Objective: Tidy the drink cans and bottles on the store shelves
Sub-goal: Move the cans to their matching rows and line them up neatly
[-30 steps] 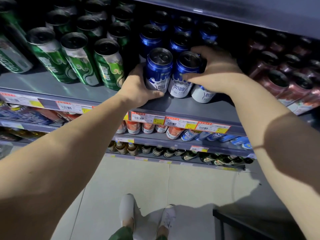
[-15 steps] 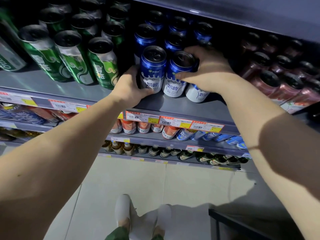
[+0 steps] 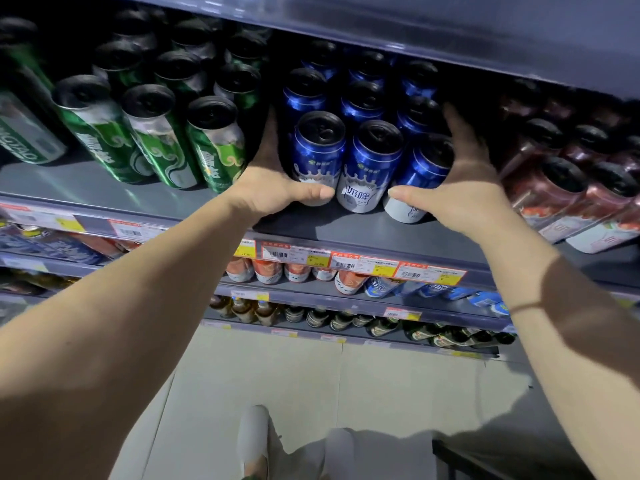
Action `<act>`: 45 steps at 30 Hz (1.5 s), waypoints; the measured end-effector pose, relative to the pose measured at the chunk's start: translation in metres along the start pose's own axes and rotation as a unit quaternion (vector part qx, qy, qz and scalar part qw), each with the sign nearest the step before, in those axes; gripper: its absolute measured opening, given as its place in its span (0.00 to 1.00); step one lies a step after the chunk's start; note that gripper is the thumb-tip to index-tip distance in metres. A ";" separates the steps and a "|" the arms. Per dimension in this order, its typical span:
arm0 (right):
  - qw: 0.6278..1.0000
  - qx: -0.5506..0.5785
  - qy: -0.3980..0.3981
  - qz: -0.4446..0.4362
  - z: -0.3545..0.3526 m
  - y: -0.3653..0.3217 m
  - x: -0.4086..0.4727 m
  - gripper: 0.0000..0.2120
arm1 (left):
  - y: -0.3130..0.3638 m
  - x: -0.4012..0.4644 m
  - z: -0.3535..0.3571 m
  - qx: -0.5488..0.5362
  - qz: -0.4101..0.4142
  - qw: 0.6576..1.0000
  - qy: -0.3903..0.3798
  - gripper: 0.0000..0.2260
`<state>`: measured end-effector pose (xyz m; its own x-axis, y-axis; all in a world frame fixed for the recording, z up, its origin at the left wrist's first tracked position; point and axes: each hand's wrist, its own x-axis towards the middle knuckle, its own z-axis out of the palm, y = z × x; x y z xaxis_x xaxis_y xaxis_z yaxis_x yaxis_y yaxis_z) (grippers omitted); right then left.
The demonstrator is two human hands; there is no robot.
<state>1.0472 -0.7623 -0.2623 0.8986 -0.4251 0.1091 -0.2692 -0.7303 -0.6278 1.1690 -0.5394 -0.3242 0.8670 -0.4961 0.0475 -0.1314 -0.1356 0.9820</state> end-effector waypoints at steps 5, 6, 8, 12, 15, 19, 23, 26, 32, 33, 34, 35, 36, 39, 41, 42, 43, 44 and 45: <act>0.999 -0.032 -0.001 0.011 0.002 -0.001 0.006 0.52 | 0.004 0.002 0.001 0.021 0.023 0.999 -0.019 0.54; 0.999 -0.032 -0.002 0.010 0.001 -0.003 0.007 0.51 | 0.003 0.002 0.002 0.020 0.023 0.999 -0.014 0.52; 0.999 -0.031 -0.003 0.011 0.002 -0.006 0.008 0.51 | 0.002 0.002 0.003 0.002 0.006 1.000 0.002 0.53; 0.999 -0.035 -0.005 0.029 0.005 -0.012 0.009 0.51 | -0.001 0.001 0.001 -0.005 -0.018 1.000 0.009 0.53; 0.998 -0.038 -0.020 0.035 0.006 -0.012 0.009 0.51 | -0.002 0.000 0.001 -0.010 -0.015 1.000 0.012 0.50; 0.999 -0.003 -0.028 0.032 0.008 -0.007 0.011 0.47 | -0.004 -0.003 -0.002 0.021 0.006 1.000 -0.008 0.47; 0.985 0.168 0.004 0.036 0.014 -0.002 -0.001 0.55 | -0.004 -0.004 -0.001 0.057 0.015 0.998 0.001 0.45; 0.979 0.188 0.004 0.084 0.020 0.016 -0.016 0.54 | -0.003 -0.006 0.000 0.068 0.009 0.997 0.021 0.44; 0.992 0.022 -0.018 0.121 0.038 0.030 -0.028 0.28 | -0.006 -0.014 0.001 0.160 -0.007 0.984 0.075 0.36; 0.992 0.009 -0.007 0.129 0.041 0.028 -0.027 0.28 | -0.007 -0.016 0.002 0.178 -0.008 0.981 0.081 0.34; 0.990 -0.011 0.001 0.138 0.043 0.026 -0.026 0.29 | -0.007 -0.017 0.003 0.192 -0.009 0.978 0.086 0.33; 0.989 -0.035 0.007 0.147 0.045 0.024 -0.026 0.31 | -0.007 -0.018 0.004 0.203 -0.010 0.975 0.090 0.32; 0.986 -0.056 0.014 0.155 0.047 0.023 -0.025 0.34 | -0.008 -0.018 0.005 0.210 -0.012 0.973 0.092 0.32; 0.984 -0.059 0.024 0.166 0.048 0.024 -0.026 0.38 | -0.007 -0.017 0.005 0.223 -0.027 0.970 0.097 0.32; 0.986 -0.048 0.017 0.160 0.047 0.026 -0.024 0.36 | -0.008 -0.018 0.005 0.227 -0.026 0.968 0.101 0.31; 0.986 -0.051 0.017 0.158 0.048 0.027 -0.024 0.35 | -0.009 -0.019 0.005 0.229 -0.026 0.968 0.103 0.31; 0.986 -0.058 0.021 0.156 0.049 0.028 -0.024 0.33 | -0.009 -0.019 0.006 0.231 -0.026 0.967 0.106 0.30; 0.985 -0.063 0.030 0.156 0.050 0.028 -0.023 0.33 | -0.010 -0.020 0.006 0.232 -0.026 0.966 0.109 0.30; 0.985 -0.068 0.038 0.156 0.051 0.028 -0.024 0.32 | -0.010 -0.020 0.006 0.233 -0.026 0.966 0.109 0.30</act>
<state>1.0360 -0.7457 -0.3218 0.7374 -0.6753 -0.0131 -0.5774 -0.6203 -0.5309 1.1500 -0.5335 -0.3359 0.9525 -0.2918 0.0871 -0.2420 -0.5518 0.7981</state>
